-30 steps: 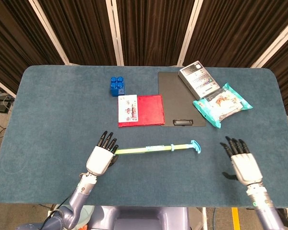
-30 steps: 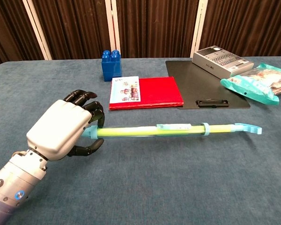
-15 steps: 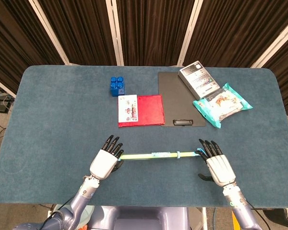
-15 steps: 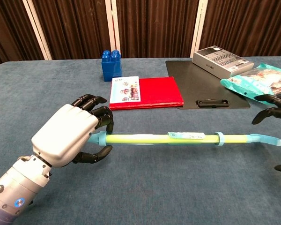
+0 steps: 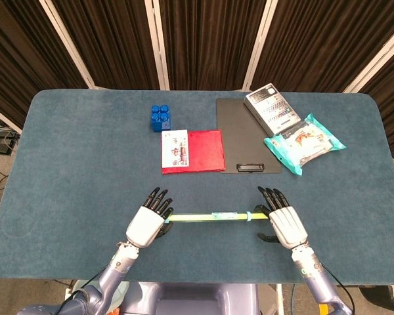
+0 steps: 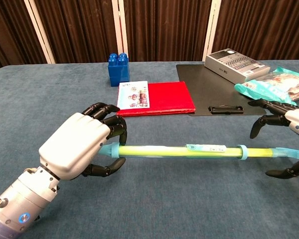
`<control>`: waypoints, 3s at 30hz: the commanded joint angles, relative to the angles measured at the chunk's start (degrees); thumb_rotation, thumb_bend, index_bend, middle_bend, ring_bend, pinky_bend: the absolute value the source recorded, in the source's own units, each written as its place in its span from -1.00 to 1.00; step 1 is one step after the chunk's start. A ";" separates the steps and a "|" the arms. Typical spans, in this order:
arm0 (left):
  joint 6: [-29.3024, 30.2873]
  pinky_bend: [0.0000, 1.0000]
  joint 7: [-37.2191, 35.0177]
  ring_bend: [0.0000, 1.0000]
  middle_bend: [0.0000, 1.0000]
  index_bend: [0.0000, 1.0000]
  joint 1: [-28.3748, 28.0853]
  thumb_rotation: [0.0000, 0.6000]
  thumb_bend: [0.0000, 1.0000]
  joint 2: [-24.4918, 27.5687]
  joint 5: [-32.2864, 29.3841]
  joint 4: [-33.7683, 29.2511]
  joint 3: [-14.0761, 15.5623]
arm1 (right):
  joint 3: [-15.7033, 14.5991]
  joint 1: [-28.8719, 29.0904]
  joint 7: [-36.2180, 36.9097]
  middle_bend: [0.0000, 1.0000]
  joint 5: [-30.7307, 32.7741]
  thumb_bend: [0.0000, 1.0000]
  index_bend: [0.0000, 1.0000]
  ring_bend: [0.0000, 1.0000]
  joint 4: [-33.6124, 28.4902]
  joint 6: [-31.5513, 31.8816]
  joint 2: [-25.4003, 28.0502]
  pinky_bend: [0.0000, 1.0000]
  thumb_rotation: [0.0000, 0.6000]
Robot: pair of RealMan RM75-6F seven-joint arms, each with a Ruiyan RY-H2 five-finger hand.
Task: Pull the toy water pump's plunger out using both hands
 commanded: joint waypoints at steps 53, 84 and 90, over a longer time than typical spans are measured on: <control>-1.17 -0.72 0.04 -0.74 -0.38 0.50 -2.12 1.00 -0.07 -1.79 -0.12 -1.54 -0.56 | -0.98 5.54 17.78 -0.72 3.88 -0.11 0.37 -1.00 18.61 -9.14 -3.54 -0.80 1.00; 6.78 -0.72 3.16 -0.75 -0.38 0.51 -0.52 1.00 -0.07 5.59 3.50 -14.03 0.20 | 2.79 4.77 12.88 -0.68 8.11 -0.18 0.51 -0.96 16.62 -6.22 -0.78 -0.74 1.00; 5.92 -0.73 1.14 -0.72 -0.37 0.51 -0.62 1.00 -0.07 8.40 3.53 -19.18 0.48 | 2.89 4.98 12.44 -0.66 8.05 -0.20 0.52 -0.93 17.81 -6.05 -0.46 -0.73 1.00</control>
